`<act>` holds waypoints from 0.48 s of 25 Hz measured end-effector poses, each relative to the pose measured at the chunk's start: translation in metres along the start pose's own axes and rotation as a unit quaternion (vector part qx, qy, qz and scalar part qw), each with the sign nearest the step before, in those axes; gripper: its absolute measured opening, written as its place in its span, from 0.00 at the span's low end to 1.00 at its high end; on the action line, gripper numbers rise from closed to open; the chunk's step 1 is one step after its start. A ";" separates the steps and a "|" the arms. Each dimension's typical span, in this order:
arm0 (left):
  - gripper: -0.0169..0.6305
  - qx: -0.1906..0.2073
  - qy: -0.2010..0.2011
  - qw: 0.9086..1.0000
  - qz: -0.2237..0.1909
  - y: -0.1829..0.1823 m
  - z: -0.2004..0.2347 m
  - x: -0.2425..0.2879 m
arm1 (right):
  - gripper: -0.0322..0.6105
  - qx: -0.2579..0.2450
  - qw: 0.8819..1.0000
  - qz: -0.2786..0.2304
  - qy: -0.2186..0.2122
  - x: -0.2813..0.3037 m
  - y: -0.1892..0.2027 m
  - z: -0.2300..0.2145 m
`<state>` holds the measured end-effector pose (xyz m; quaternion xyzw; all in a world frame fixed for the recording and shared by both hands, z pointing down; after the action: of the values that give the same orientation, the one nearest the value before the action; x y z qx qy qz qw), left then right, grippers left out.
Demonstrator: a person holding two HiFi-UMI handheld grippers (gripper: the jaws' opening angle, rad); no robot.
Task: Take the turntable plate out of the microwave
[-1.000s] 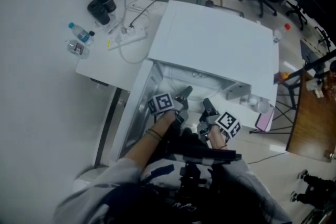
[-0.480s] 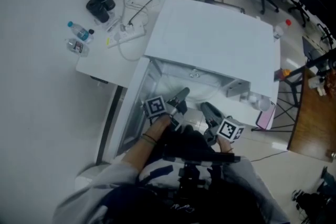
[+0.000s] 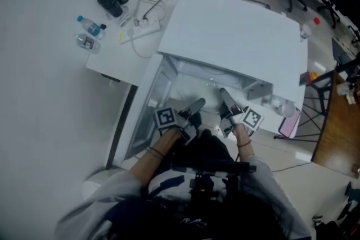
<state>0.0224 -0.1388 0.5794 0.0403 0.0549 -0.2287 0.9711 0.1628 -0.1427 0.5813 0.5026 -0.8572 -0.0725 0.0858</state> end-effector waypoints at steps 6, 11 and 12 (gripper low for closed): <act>0.06 0.011 -0.018 1.000 0.018 0.005 0.009 -0.011 | 0.10 -0.003 0.999 -0.001 0.043 0.007 0.000 -0.016; 0.09 0.066 -0.061 0.996 0.019 -0.002 0.027 -0.013 | 0.08 -0.011 0.999 0.005 0.038 -0.003 0.004 -0.016; 0.10 0.061 -0.048 0.997 0.004 -0.005 0.024 -0.010 | 0.08 -0.016 0.999 0.009 0.035 -0.003 0.006 -0.015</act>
<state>0.0129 -0.1412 0.6043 0.0888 -0.0063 -0.2291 0.9693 0.1627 -0.1378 0.5971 0.4955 -0.8569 -0.0678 0.1249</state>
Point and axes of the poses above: the fingertips, and each gripper's own axes: x forward along the fingers, z to its left, y out of its underside, the point moved 4 cm from there along -x, backward along the fingers, and after that the axes turned 7 degrees about y, right-handed, at the moved point
